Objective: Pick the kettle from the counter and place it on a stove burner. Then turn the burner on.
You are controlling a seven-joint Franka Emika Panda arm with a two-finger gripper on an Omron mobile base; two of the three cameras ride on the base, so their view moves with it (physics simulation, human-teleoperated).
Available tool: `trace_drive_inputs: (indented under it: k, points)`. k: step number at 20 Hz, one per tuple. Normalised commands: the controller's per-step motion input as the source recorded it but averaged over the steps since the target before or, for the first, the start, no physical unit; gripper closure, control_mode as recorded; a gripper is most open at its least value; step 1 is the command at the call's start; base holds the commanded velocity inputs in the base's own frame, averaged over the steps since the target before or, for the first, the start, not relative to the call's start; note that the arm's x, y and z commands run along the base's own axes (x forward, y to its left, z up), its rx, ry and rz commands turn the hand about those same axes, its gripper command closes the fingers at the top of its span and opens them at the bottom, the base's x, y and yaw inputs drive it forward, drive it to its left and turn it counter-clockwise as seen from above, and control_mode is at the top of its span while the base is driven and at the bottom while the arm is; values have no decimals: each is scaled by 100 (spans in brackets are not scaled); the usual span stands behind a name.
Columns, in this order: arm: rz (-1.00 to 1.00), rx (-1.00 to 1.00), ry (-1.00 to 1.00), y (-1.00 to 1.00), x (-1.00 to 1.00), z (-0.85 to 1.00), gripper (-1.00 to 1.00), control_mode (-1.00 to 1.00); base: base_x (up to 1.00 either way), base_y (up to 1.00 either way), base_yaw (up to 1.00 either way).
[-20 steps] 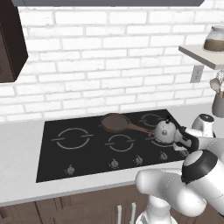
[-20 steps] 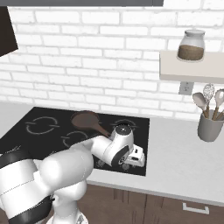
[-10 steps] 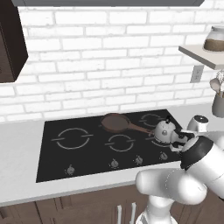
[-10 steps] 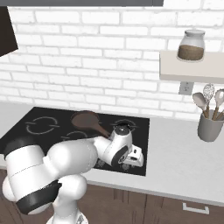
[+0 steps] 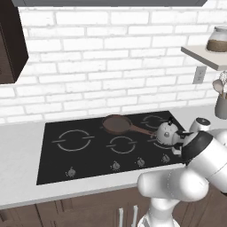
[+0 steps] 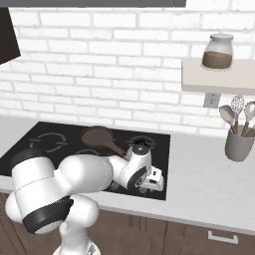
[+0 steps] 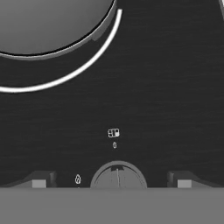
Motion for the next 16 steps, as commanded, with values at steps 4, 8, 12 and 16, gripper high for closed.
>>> trace_drive_inputs:
  k: [4, 8, 12, 16]
  points:
    - [0, 0, 0, 0, 0, 0, 100, -100, 0, 0, 0]
    - [0, 0, 0, 0, 0, 0, 100, -100, 0, 0, 0]
    - [8, 0, 0, 0, 0, 0, 100, -100, 0, 0, 0]
    - [46, -4, -5, 0, -1, 0, 100, -100, 0, 0, 0]
